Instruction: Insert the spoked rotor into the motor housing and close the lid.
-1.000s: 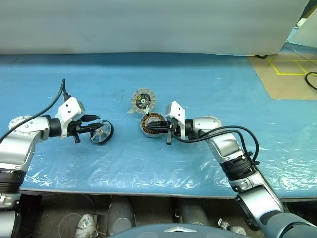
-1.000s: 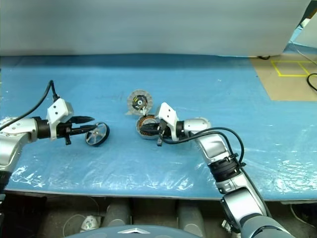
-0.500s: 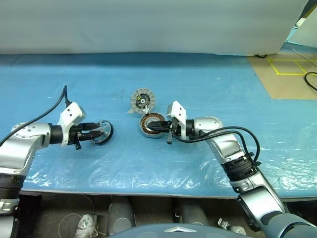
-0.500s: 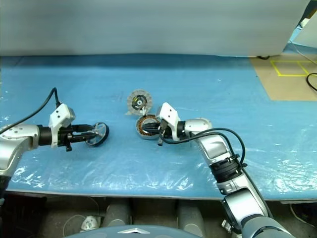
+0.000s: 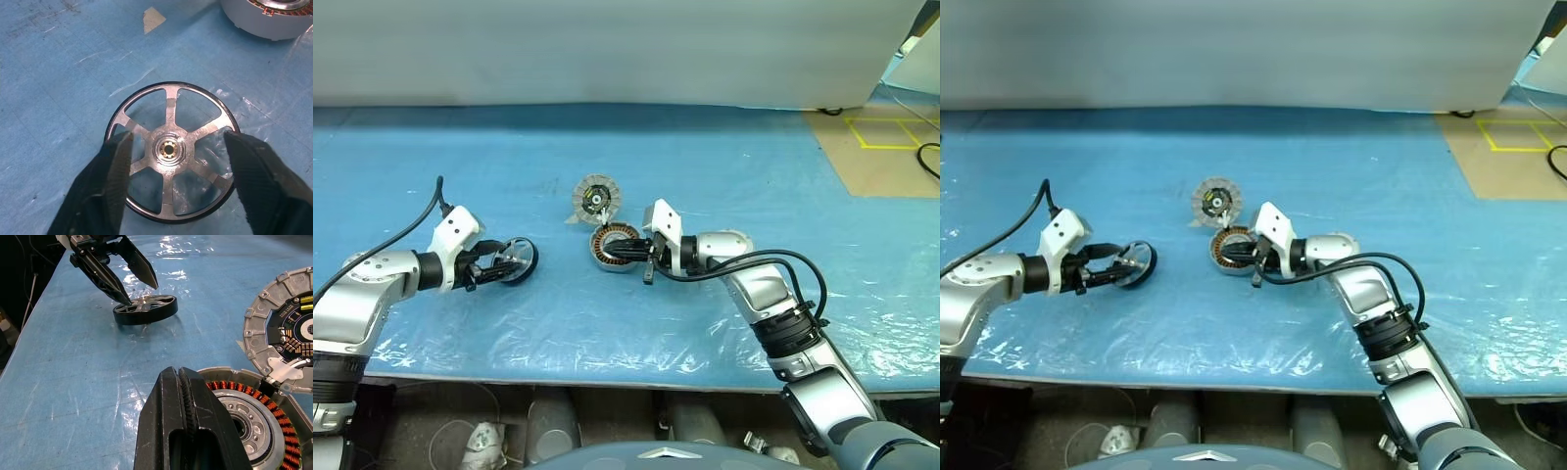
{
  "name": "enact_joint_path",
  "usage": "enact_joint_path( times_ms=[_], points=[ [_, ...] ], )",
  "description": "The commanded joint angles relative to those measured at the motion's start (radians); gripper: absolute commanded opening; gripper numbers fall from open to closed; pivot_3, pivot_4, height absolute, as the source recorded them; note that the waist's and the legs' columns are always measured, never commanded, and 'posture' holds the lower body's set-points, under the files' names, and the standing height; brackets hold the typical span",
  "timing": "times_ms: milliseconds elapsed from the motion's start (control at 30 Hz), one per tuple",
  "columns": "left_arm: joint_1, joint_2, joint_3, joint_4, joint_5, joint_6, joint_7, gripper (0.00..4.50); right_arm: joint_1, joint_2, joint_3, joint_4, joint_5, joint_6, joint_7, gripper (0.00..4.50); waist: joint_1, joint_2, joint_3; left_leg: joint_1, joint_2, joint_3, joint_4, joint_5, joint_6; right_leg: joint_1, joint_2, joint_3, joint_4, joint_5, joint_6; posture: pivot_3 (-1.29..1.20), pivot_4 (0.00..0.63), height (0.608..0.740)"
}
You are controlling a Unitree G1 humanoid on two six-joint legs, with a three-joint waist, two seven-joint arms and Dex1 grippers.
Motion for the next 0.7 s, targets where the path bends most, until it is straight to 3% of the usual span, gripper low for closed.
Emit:
enact_joint_path(
  times_ms=[33,700],
  points=[
    [-0.004,0.009,0.022,-0.018,0.004,-0.007,0.006,2.99,-0.017,-0.004,-0.013,-0.029,0.01,-0.017,0.0,0.0,0.0,0.0,0.0,0.0,0.0,0.0,0.0,0.0,0.0,0.0,0.0,0.0,0.0,0.0,0.0,0.0,0.15,0.74],
    [-0.04,-0.043,-0.066,0.054,0.071,0.012,0.043,2.99,-0.021,-0.011,-0.019,-0.026,0.01,-0.019,-0.02,0.0,0.0,0.0,0.0,0.0,0.0,0.0,0.0,0.0,0.0,0.0,0.0,0.0,0.0,0.0,0.0,0.0,0.15,0.74]
  ],
)
